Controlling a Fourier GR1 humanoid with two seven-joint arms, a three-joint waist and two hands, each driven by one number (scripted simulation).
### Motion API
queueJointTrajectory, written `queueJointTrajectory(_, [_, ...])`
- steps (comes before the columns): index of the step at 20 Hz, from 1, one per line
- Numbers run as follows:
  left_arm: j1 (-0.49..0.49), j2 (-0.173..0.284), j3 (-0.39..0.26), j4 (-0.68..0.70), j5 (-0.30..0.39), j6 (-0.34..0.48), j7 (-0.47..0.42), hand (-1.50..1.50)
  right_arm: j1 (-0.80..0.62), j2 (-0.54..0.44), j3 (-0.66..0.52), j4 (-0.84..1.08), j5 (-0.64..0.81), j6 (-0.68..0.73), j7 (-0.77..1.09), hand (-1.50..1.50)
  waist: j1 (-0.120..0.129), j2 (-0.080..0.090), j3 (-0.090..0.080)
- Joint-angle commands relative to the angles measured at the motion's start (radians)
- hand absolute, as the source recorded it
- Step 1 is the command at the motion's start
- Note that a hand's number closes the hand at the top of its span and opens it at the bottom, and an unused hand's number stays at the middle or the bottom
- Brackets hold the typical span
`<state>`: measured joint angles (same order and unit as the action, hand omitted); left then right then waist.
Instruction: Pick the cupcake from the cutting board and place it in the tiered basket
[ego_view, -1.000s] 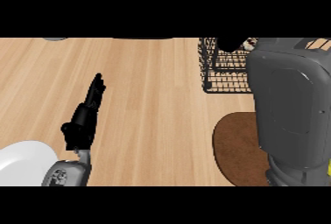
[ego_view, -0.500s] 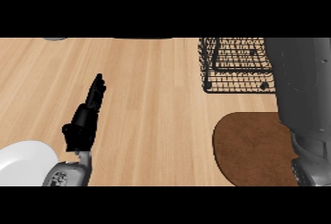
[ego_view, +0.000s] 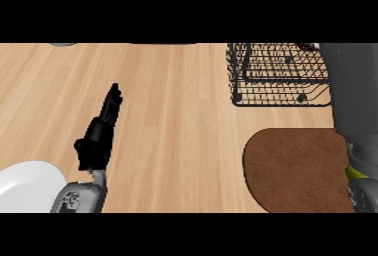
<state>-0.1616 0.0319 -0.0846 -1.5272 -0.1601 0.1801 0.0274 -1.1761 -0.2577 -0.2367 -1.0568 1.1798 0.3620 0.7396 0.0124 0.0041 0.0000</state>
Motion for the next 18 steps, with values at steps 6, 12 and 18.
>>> queueJointTrajectory(6, [0.086, -0.018, -0.029, -0.017, -0.006, -0.003, -0.048, 0.0, 0.038, 0.036, -0.149, 0.053, -0.148, -0.21, -0.059, -1.5, 0.003, -0.002, 0.0])
queueJointTrajectory(12, [0.008, 0.015, 0.017, -0.021, 0.01, -0.016, 0.026, 0.0, 0.062, -0.009, -0.245, -0.07, -0.202, -0.346, -0.029, -1.5, -0.017, -0.006, 0.0])
queueJointTrajectory(18, [0.028, 0.005, -0.002, -0.06, -0.01, -0.003, 0.059, 0.0, 0.146, -0.057, -0.328, -0.249, -0.255, -0.322, 0.103, -1.5, -0.031, -0.013, 0.001])
